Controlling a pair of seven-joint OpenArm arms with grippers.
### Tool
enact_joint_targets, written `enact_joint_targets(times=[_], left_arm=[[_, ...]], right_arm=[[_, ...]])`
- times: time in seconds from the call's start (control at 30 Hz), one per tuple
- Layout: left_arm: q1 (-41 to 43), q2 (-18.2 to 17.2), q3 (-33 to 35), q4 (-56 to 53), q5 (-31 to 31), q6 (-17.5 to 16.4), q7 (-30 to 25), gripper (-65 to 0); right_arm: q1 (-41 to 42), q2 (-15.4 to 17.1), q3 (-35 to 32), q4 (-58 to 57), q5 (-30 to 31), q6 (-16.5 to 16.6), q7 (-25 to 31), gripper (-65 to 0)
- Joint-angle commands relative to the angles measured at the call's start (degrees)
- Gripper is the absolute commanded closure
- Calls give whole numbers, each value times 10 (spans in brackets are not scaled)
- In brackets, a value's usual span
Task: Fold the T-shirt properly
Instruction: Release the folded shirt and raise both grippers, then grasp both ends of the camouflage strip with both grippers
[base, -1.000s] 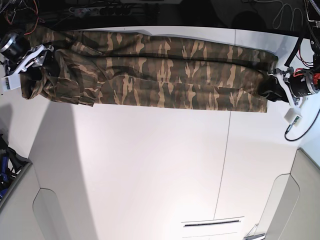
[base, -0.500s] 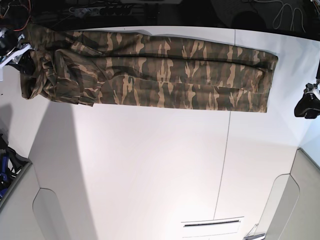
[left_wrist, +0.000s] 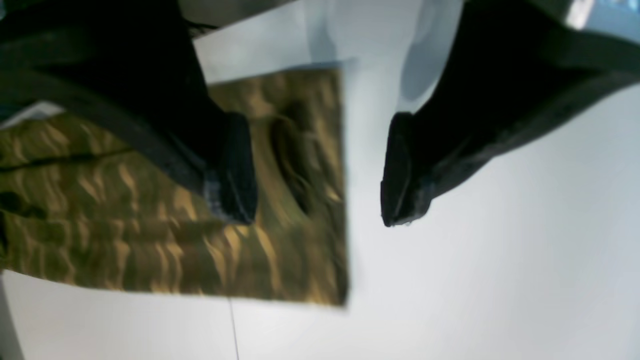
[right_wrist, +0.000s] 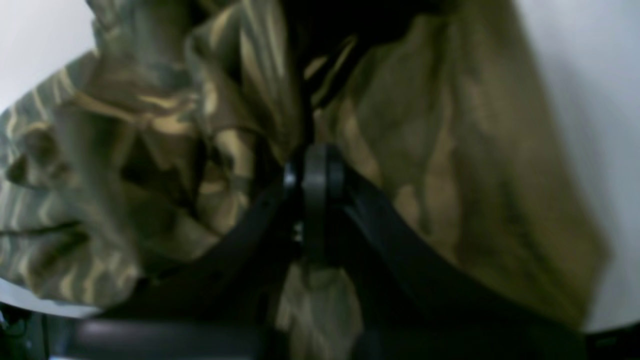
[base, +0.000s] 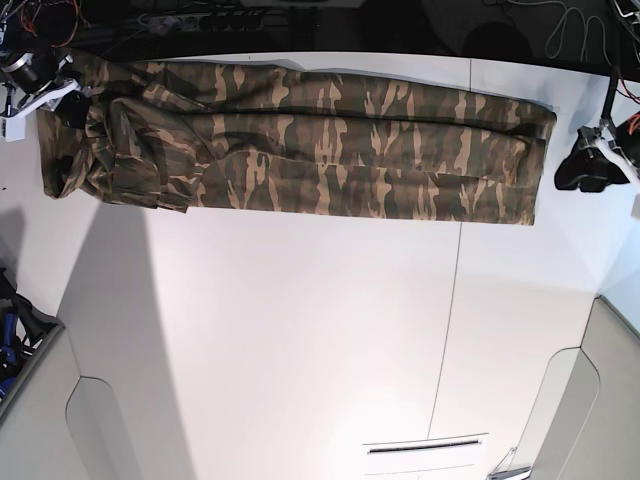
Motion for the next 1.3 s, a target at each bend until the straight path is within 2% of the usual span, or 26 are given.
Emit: enact_joint_targets(times=[0.0,0.1,0.33,0.53,0.77,1.03,1.27], left_arm=[[-3,-4,-5,7,-12,-7,-8,-423],[-3,16,-5,7,-14,-7,-9,-423],[-3,17,14,7,-3,-7,-10,-423],[-3,17,58,5,92,-7,-58,-423],[-3,14,59,4,181,3,-111,-423],[-3,14,59,-38,183,3,-115,-423],[-3,14,59,-86,155,-6,-113,-423]], right_arm=[[5,10,-6,1,1,4,16,0],[27,12,-32,-22,-21,4,17,0],[85,13,-61,-85,-41,4,17,0],[104,13,-61,-102,-36,4,14,0],[104,13,-61,-102,-36,4,2,0],[104,13,-61,-102,-36,4,2,0],[104,13,-61,-102,-20,4,-8,0]])
